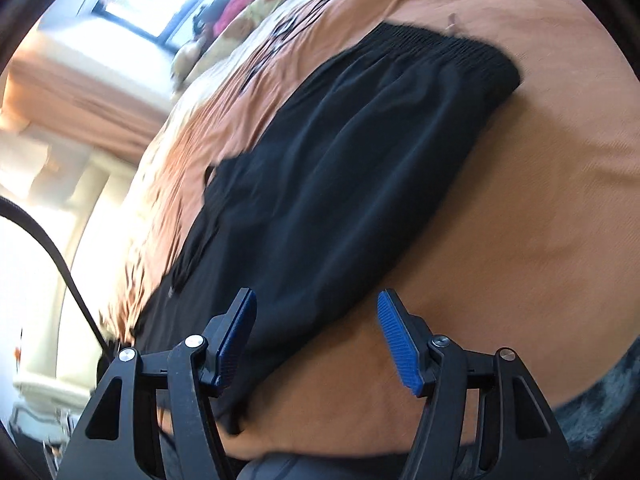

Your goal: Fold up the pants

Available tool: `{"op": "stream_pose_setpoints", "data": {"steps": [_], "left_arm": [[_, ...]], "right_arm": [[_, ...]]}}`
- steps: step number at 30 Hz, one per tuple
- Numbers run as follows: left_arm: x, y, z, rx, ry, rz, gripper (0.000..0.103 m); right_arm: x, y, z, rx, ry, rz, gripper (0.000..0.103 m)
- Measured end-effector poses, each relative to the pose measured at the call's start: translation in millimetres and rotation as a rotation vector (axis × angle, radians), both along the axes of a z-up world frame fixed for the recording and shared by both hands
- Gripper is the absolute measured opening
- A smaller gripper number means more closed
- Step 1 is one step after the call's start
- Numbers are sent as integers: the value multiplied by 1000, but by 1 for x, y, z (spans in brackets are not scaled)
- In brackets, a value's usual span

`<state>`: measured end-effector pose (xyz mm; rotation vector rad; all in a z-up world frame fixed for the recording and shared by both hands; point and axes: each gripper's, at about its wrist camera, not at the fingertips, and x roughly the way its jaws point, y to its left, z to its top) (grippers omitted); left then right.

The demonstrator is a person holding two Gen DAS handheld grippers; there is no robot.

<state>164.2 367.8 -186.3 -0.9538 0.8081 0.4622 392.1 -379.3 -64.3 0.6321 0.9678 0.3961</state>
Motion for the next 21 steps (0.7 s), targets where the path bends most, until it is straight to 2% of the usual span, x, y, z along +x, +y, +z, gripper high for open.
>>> {"op": "stream_pose_setpoints", "data": {"steps": [9,18,21], "left_arm": [[2,-8,-1,15,18,12,59],[4,-15,-1,29,31,21,59],[5,-17,-1,32,34,23,59]], "right_arm": [[42,-35,-13,9,2,-133,62],[58,-31,-29,41,-2,-187,61],[58,-33,-31,28,4,-204,49]]}}
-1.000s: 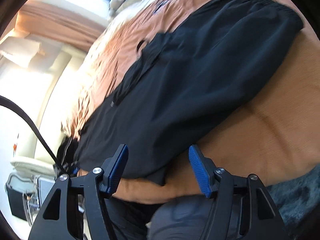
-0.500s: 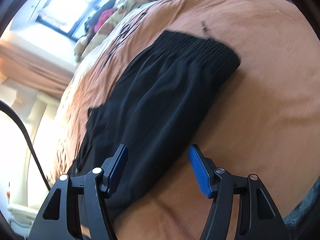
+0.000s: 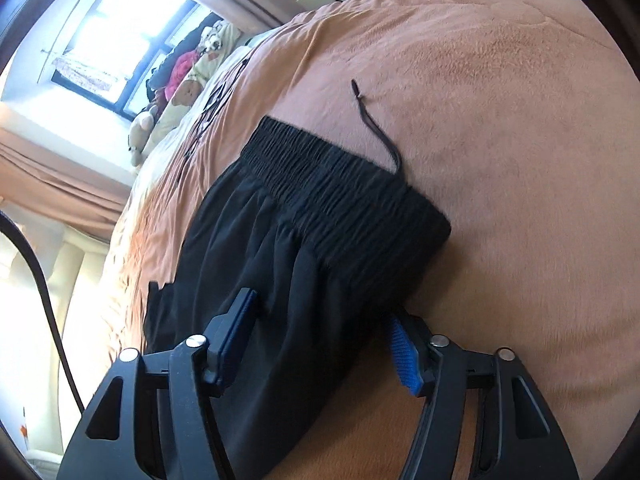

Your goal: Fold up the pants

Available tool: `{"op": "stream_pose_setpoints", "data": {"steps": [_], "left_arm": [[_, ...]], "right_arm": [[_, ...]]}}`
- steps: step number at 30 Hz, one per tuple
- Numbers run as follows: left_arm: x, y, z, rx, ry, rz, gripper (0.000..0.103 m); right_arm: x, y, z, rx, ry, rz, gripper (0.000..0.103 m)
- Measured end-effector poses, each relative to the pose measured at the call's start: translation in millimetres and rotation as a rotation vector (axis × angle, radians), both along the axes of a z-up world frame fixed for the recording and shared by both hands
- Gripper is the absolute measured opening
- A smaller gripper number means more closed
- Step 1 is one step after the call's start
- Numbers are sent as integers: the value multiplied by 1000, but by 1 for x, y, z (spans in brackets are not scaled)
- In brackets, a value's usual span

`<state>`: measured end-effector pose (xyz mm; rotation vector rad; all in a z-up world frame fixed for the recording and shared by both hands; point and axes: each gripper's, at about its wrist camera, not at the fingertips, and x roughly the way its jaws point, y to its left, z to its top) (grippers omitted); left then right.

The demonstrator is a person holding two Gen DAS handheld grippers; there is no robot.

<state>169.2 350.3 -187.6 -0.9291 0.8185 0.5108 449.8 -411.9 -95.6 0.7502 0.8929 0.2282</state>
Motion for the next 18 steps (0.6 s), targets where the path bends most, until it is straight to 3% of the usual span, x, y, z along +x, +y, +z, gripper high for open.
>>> {"op": "stream_pose_setpoints", "data": {"steps": [2,5,12,15,18], "left_arm": [[0,0,0,2,0,4,59],[2,-1,-1,6,2,2,59],[5,1,-2,3,-14,-2,62],[4,1,-2,3,-22,-5,63],[0,1,-2,-8,-37,-10,63]], "right_arm": [[-3,-5,1,-4,3,-12,30],[-18,-13,7,10,-17,-18,18],[-61,-27,17,-16,-56,-85,16],[-69,-23,8,-14,-31,-85,17],[-75,-19,2,5,33,-76,26]]}}
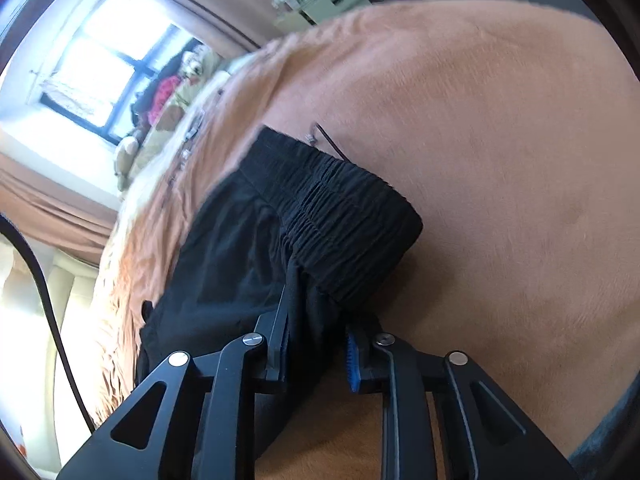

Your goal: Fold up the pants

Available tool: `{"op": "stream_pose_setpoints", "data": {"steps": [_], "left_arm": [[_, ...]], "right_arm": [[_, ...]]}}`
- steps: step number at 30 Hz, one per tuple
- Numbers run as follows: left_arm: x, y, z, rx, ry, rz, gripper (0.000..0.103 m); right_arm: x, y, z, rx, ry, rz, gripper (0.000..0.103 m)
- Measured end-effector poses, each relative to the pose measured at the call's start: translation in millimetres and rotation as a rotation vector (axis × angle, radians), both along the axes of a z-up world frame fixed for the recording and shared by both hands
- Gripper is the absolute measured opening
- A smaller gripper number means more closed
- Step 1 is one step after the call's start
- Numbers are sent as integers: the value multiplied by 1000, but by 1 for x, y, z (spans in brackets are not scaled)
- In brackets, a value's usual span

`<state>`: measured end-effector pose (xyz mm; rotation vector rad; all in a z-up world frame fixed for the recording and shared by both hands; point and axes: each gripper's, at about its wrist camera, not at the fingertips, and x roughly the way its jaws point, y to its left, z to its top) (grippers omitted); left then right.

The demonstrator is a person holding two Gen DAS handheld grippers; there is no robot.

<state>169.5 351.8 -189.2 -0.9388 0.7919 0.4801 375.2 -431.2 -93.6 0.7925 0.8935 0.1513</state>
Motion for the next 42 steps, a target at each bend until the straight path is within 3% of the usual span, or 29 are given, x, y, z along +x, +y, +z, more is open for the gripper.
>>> {"op": "stream_pose_setpoints", "data": {"steps": [5,6,10,16,18,21,24,28,32,42], "left_arm": [[-10,3,0,-26,-38,7,63],[-12,3,0,-28,-45,5,63],[-14,1,1,-22,-53,-5,63],[-11,-7,4,-14,-54,-9,66],[-8,-14,5,7,-47,-15,80],[-4,-25,6,43,-37,-32,94],[2,-35,3,78,-7,-62,101],[6,-39,1,103,16,-78,102],[7,-44,0,128,42,-105,102],[13,-60,-1,210,121,-166,102]], "right_arm": [[-29,10,15,-40,-3,45,51],[-35,12,21,-52,-11,58,52],[-61,25,52,-129,-68,127,52],[-69,62,98,-257,-207,259,52],[-65,76,103,-281,-236,297,52],[-57,97,102,-312,-246,343,52],[-41,118,99,-332,-244,394,52],[-26,144,100,-359,-252,484,53],[-10,165,109,-395,-285,516,68],[-6,218,109,-478,-329,603,69]]}}
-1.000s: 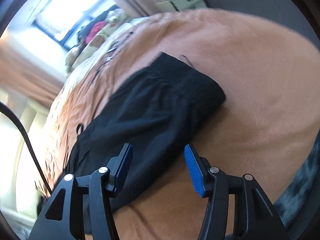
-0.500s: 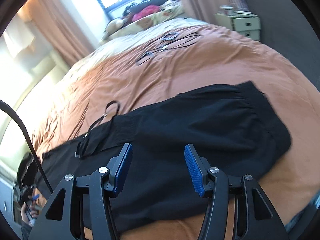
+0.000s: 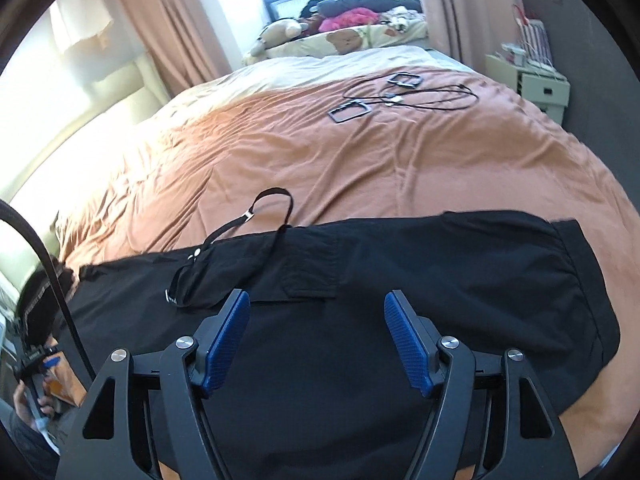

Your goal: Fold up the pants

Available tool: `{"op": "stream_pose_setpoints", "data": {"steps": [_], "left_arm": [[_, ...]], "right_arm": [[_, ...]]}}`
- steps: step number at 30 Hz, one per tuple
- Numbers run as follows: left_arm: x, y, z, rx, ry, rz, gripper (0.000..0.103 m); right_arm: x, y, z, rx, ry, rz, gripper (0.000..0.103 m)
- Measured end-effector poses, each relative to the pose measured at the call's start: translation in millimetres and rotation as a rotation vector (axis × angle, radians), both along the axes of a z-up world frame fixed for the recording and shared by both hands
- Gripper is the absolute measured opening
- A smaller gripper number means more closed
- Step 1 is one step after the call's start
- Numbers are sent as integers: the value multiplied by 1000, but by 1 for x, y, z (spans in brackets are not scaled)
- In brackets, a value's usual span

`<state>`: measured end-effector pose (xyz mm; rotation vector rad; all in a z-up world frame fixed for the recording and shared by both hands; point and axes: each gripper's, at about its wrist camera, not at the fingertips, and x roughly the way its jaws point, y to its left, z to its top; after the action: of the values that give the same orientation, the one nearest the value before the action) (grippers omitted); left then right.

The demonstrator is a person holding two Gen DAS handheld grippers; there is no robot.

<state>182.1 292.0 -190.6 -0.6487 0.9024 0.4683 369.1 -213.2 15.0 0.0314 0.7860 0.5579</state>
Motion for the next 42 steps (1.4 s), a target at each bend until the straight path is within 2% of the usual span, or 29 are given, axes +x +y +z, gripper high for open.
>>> {"op": "stream_pose_setpoints", "data": {"steps": [6,10,17,19,21,24,25,31,34,42], "left_arm": [[1,-1,-1,6,11,3,102],[2,-3,-3,17,16,-7,102],[-7,0,-1,-8,-48,34,100],[-9,2,2,-8,-55,46,92],[-12,4,5,-10,-73,54,77],[-17,13,7,-47,-99,75,70],[-18,14,8,-53,-103,80,69],[-18,16,18,-38,-125,81,68],[-17,18,20,-40,-133,87,68],[-22,28,19,-53,-147,117,68]], "right_arm": [[8,27,-1,-39,12,68,69],[14,48,-2,-72,-11,135,69],[31,96,-4,-174,-32,259,69],[39,110,-4,-212,-52,283,69],[49,125,-7,-234,-55,312,68],[64,147,-14,-259,-41,366,56],[69,155,-17,-277,-38,382,53],[90,200,-28,-358,-55,491,53],[98,220,-34,-386,-43,543,43],[116,261,-57,-491,-29,640,43]]}}
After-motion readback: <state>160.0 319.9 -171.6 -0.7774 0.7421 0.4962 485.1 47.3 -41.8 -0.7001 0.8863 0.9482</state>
